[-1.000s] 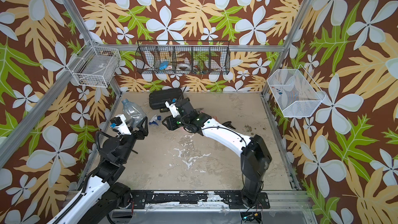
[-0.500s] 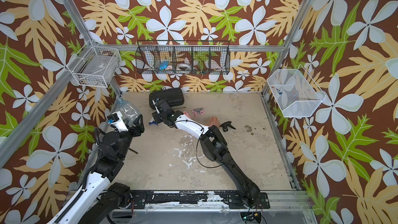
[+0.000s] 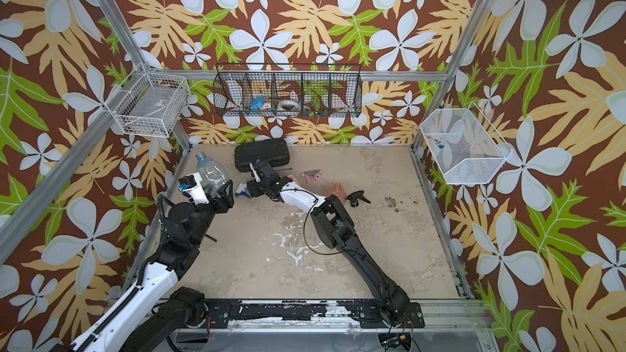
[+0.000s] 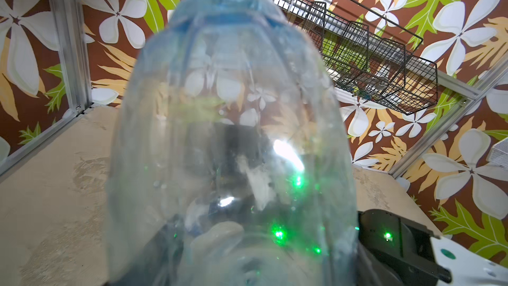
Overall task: Attach spray nozzles to spray bottles
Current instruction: Adjust the spray nozzle at the center of the board.
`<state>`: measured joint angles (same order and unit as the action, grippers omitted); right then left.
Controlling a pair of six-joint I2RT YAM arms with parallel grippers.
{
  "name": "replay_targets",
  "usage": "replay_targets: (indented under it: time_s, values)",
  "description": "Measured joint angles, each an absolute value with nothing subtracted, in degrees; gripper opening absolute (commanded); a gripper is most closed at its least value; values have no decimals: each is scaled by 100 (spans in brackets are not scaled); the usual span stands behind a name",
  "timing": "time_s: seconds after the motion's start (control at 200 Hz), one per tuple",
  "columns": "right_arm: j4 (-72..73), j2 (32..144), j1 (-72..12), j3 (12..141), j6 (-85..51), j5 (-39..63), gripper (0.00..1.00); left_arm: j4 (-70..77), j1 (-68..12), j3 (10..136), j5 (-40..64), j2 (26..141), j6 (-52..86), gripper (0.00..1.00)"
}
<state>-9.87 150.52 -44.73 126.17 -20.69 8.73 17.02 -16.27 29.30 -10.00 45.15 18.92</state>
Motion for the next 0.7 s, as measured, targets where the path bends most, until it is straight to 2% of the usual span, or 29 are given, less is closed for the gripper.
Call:
replay_targets:
  time_s: [0.195, 0.385, 0.505, 0.701]
  values:
    - [-558, 14525, -4737, 11598, -2552, 1380, 70, 1750, -1625, 2936, -954, 4565, 1892, 71]
    - [-454, 13963, -4917, 10921, -2766, 1271, 69, 1785, -1625, 2936, -958, 4565, 1883, 71]
    - [-716, 13987, -4871, 11253, -2847, 607, 68, 1782, -1625, 2936, -961, 4532, 1802, 71]
    - [-1297, 14569, -4775, 12350, -2906, 137, 68, 1776, -1623, 3006, -956, 4342, 1785, 71]
